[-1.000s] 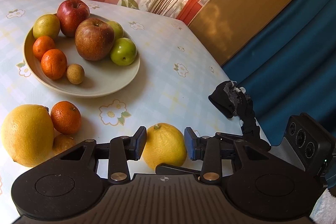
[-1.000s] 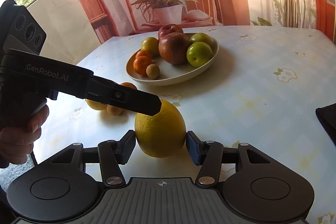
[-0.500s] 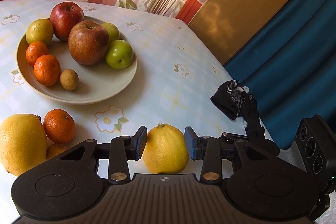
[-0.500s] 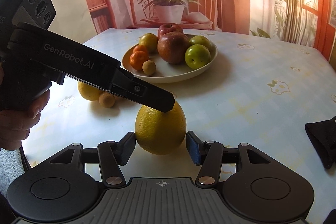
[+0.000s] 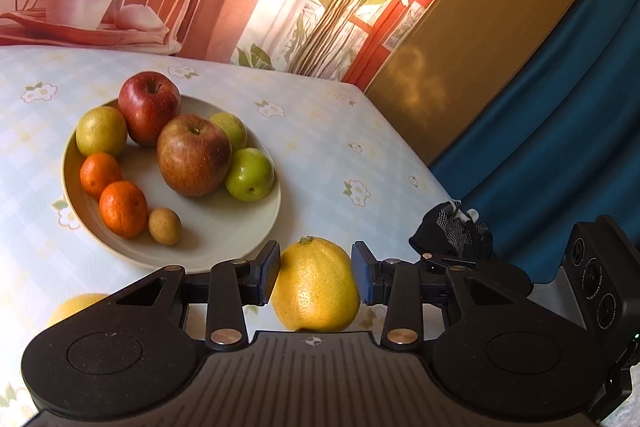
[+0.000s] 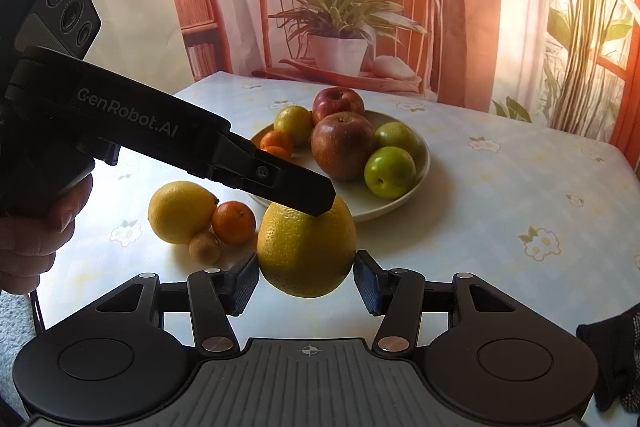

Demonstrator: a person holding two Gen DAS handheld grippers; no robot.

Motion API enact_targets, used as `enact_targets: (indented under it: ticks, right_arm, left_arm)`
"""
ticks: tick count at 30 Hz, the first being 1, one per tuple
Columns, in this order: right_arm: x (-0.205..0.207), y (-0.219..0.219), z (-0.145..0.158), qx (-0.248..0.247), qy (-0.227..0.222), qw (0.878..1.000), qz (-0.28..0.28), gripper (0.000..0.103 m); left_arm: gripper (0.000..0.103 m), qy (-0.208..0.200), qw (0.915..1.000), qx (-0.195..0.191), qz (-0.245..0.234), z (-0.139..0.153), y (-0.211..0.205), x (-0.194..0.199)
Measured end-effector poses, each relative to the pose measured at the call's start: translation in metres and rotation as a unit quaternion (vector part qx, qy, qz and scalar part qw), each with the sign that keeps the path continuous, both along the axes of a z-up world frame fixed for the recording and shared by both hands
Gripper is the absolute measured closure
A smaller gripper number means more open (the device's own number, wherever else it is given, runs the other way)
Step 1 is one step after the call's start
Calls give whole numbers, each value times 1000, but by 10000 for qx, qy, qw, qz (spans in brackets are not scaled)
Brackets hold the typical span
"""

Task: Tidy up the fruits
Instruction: 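Carry the grapefruit and lemon onto the cream plate and open both tools, then withdraw both tools from the plate back to the remaining fruit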

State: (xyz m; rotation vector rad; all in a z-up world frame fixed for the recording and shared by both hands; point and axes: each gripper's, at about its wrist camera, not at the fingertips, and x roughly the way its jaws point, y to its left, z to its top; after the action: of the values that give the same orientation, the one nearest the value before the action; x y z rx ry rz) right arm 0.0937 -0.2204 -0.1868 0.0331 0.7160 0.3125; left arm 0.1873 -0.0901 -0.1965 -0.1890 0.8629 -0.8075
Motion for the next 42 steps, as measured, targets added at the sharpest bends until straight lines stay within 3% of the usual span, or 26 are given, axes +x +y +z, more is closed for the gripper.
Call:
enact_targets:
  ticks: [7, 16, 29, 42]
  right_arm:
    - [44, 8, 8, -167, -156, 9997, 95, 55]
    - [75, 2, -15, -29, -101, 9999, -111, 55]
    - [79, -2, -30, 24, -18, 9997, -261, 53]
    - [44, 1, -27, 428, -317, 9927, -1086, 48]
  left_arm:
    - [62, -179, 9995, 129, 238, 15, -1, 32]
    - [62, -92, 9989, 372, 258, 5, -11, 61]
    - [63, -39, 9984, 525, 208, -4, -14, 61]
    - [63, -436, 9956, 560, 620, 20, 29, 42]
